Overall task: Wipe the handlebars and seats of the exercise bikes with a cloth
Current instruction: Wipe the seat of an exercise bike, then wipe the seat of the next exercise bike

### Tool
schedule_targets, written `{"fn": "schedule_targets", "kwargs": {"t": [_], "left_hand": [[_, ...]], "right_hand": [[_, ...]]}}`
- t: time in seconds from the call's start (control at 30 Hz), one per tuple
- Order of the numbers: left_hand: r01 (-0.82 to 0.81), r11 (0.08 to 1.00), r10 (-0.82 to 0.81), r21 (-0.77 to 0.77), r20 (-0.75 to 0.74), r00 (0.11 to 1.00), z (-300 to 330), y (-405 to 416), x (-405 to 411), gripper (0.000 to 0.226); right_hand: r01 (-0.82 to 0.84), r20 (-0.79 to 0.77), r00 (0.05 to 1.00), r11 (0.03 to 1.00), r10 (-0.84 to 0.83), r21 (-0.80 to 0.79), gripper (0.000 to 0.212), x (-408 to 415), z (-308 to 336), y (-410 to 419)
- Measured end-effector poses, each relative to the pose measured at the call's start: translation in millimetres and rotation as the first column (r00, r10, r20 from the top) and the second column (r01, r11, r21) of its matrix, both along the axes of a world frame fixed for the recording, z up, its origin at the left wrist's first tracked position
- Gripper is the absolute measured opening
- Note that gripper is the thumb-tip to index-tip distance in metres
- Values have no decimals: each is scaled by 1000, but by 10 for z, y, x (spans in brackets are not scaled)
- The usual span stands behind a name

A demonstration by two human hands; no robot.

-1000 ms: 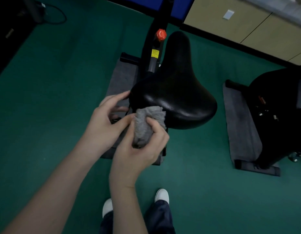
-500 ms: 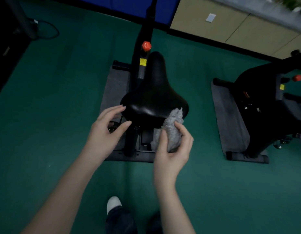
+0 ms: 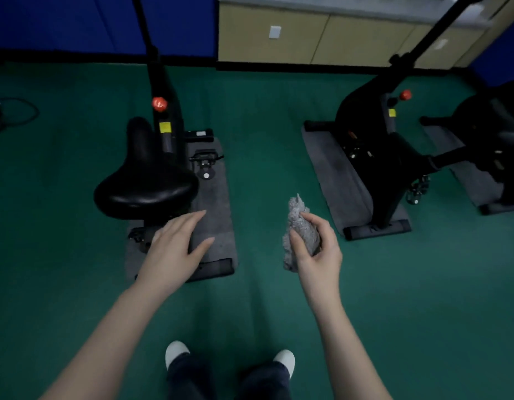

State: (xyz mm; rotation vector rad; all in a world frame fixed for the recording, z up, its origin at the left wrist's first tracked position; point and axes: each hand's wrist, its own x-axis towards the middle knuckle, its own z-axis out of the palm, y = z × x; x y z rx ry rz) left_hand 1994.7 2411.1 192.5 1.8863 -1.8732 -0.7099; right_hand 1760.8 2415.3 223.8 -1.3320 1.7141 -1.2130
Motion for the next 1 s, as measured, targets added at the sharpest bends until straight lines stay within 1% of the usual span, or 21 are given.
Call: {"fn": "schedule_targets", "kwargs": {"t": [0.13, 0.23, 0.3, 0.4, 0.53, 0.67, 0.8, 0.9, 1.0], "left_hand": [[142, 989, -135, -30, 175, 975, 213, -23, -868, 57], [210, 977, -197, -27, 248, 948, 345, 5, -1573, 57], [258, 966, -242, -21, 276, 930, 396, 26, -2052, 58], [337, 941, -318, -16, 290, 903, 451, 49, -2731, 59], [459, 888, -424, -37, 320, 847, 541, -17, -3483, 61], [538, 842, -492, -44, 348, 798, 618, -197, -3993, 62], [592, 805, -541, -45, 356, 762, 625, -473, -4455, 61], [623, 782, -579, -33, 335, 744, 562, -694, -4786, 60], [643, 765, -606, -21, 314, 731, 462, -1000, -5105, 61]], "right_hand": [[-15, -24, 1000, 999, 16, 35, 36, -893, 176, 207], [20, -33, 999, 999, -19, 42, 35, -1634, 308, 418], [74, -21, 997, 996, -73, 45, 34, -2124, 371, 583], [206, 3, 979, 977, -206, 49, 34, -2780, 430, 842], [365, 21, 930, 930, -366, 52, 33, -3459, 485, 1117], [425, -10, 905, 904, -425, 49, 32, -3887, 542, 1184], [437, -36, 899, 898, -436, 48, 34, -4213, 569, 1102], [429, -24, 903, 901, -428, 72, 35, -4447, 563, 934], [436, -21, 900, 896, -436, 85, 34, -4734, 560, 597]]}}
